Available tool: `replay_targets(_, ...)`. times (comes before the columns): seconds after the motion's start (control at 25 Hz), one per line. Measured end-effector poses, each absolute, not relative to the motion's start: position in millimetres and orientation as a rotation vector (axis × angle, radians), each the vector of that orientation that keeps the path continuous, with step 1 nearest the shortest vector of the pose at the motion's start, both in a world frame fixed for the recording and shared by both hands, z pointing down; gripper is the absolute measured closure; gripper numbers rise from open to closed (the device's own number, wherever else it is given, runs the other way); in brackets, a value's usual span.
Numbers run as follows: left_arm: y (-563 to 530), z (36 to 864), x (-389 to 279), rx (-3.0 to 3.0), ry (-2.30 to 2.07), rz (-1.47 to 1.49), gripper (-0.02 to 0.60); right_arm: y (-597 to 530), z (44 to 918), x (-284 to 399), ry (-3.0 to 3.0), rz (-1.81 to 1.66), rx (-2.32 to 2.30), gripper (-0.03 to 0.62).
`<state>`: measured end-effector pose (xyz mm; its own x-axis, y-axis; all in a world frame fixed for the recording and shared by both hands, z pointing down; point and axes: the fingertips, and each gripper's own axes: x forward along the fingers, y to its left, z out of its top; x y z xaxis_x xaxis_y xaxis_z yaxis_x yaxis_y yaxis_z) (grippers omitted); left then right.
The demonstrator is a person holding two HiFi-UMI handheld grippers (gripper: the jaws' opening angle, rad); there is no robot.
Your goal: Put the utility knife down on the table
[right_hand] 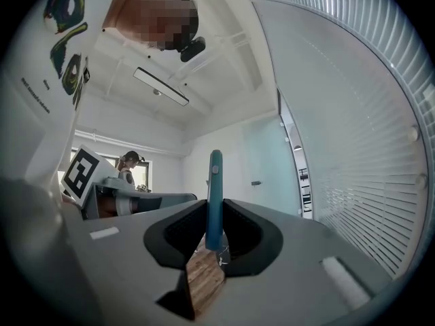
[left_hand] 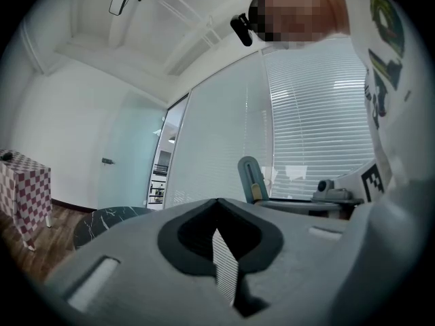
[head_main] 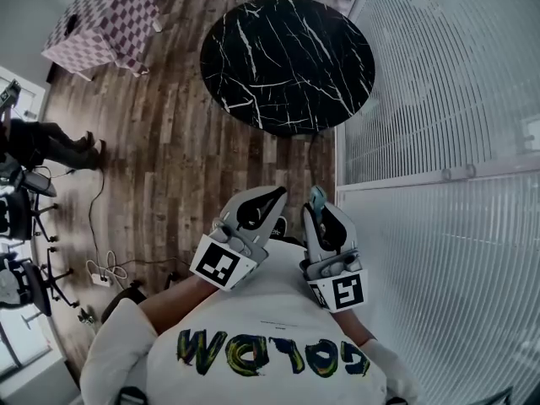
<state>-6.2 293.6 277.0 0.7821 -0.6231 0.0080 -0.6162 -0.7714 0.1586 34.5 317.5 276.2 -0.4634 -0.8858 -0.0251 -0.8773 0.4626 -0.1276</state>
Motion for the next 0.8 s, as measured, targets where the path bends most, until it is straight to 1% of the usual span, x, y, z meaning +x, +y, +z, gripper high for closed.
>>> replay_targets(0.36, 304.9, 285.2, 21.8, 2.804, -1.002, -0.064, 0.580, 327.1, 285.1, 59.0, 2.624, -0.170, -1.565, 0.520)
replay_targets(0.8, 288.4, 294.1, 16.9, 2.774, -1.055, -0.045, 0.580, 310.7, 293.8, 61.0, 2.641, -0.206, -1.535, 0.520)
